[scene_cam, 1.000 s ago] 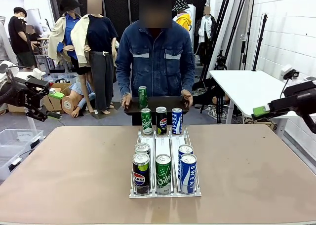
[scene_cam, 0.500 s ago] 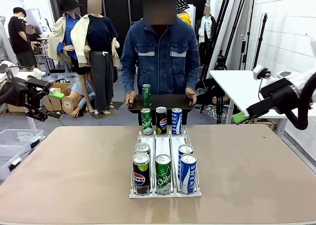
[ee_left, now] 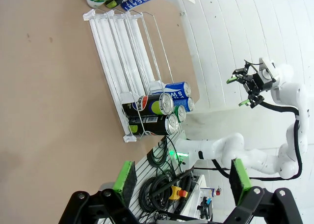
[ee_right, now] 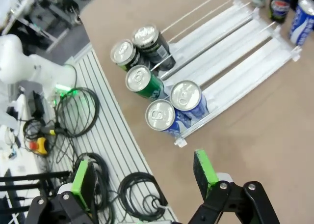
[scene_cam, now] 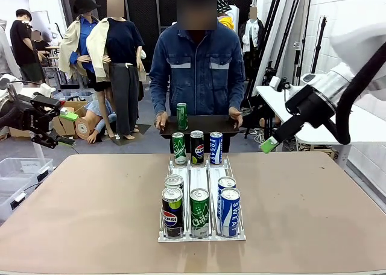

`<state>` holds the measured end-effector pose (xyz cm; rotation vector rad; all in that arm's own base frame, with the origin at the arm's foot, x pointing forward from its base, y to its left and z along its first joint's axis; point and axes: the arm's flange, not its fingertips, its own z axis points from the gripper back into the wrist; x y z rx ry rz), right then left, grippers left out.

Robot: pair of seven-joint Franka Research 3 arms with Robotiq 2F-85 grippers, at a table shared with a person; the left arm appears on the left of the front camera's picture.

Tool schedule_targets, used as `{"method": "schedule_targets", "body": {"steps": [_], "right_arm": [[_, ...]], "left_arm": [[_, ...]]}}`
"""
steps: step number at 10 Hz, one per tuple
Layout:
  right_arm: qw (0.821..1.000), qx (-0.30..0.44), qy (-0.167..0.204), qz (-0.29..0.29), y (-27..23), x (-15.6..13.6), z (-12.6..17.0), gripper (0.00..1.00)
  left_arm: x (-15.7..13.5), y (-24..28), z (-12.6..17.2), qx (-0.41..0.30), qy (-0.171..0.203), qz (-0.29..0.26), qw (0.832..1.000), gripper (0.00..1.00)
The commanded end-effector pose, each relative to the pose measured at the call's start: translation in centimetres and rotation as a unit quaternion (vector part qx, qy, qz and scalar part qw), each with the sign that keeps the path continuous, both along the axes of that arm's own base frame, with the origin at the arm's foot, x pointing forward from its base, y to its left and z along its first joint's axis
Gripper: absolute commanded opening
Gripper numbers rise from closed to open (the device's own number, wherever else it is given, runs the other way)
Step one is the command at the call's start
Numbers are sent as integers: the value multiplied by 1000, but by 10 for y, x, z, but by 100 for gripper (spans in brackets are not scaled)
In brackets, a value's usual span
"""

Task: Retrieve and hand over the desired beverage to the person.
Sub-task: Pick up another can of the same type that the person held from the Automatic Can Dispenser.

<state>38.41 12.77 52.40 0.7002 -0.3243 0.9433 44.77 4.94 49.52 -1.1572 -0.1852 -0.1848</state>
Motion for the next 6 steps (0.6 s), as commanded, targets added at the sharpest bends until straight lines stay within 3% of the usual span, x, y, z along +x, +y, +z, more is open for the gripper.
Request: {"method": "schedule_targets", "body": {"steps": [1,6], "right_arm": [[998,-53,0,19,17,1,10,100],[987,-140,-46,57,73,-12,21,100]], "left_arm": [[0,0,1,-1,-2,2,1000,100],[0,0,1,-1,-2,2,1000,100]]}}
